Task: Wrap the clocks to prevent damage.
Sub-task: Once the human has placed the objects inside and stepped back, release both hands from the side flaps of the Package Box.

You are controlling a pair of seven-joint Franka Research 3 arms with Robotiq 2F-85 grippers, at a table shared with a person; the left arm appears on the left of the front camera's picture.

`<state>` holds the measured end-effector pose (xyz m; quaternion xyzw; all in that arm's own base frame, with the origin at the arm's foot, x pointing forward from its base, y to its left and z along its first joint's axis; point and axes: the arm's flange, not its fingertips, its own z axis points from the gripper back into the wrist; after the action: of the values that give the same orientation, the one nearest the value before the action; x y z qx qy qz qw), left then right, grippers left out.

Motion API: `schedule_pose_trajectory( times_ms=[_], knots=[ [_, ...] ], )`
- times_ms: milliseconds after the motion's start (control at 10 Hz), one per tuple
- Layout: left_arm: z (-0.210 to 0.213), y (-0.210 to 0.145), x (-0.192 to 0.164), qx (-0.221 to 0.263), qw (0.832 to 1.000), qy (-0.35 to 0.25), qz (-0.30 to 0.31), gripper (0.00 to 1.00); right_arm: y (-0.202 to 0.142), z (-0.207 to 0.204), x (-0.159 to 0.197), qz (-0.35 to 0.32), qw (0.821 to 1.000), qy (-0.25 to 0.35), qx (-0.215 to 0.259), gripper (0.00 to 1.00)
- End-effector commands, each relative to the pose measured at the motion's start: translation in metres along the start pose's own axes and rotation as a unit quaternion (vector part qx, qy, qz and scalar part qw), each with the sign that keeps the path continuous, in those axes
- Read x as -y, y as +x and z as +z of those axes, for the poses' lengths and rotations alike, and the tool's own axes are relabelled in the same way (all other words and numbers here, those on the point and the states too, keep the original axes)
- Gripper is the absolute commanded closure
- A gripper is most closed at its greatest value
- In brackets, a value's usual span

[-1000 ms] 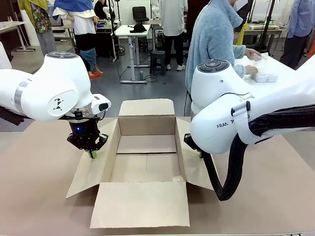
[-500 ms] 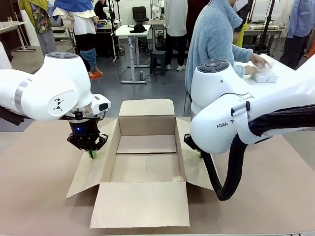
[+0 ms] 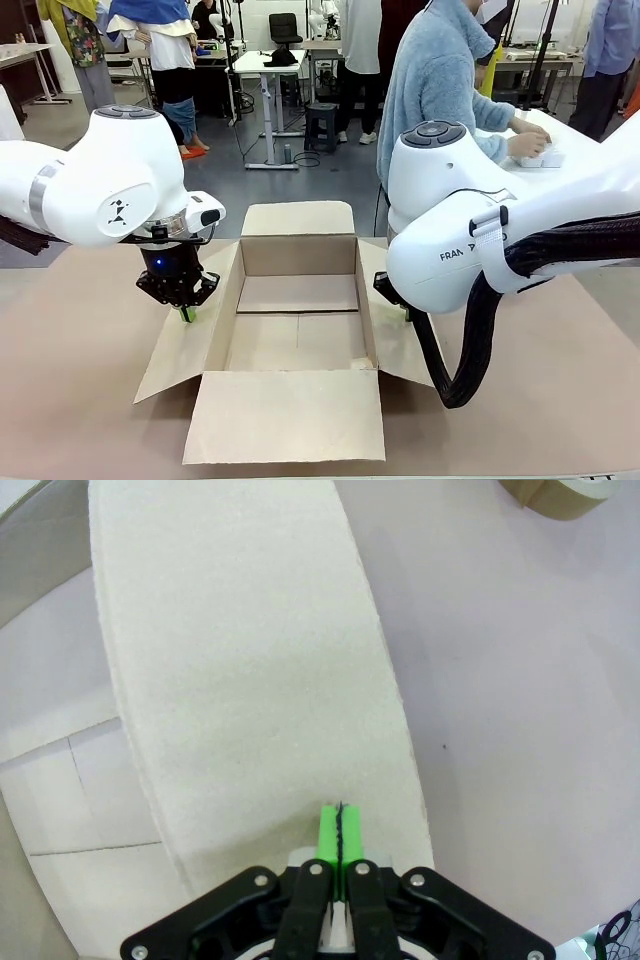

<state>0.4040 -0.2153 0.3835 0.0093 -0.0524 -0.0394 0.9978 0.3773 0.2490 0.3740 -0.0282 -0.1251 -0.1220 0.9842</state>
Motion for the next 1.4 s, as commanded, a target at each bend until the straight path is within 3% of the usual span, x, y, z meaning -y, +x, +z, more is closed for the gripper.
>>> schedule_pose_trajectory(
  times_ms=[0, 1300],
  knots=[
    [-0.001, -0.0009, 0.0005, -0.002, 1.0, 0.007, -0.005, 1.0, -0.0008, -0.0023, -0.0008, 0.001, 1.0, -0.003, 0.001, 0.99],
    [-0.001, -0.0009, 0.0005, -0.002, 1.0, 0.007, -0.005, 1.0, -0.0008, -0.0023, -0.0008, 0.001, 1.0, -0.003, 0.001, 0.99]
  ],
)
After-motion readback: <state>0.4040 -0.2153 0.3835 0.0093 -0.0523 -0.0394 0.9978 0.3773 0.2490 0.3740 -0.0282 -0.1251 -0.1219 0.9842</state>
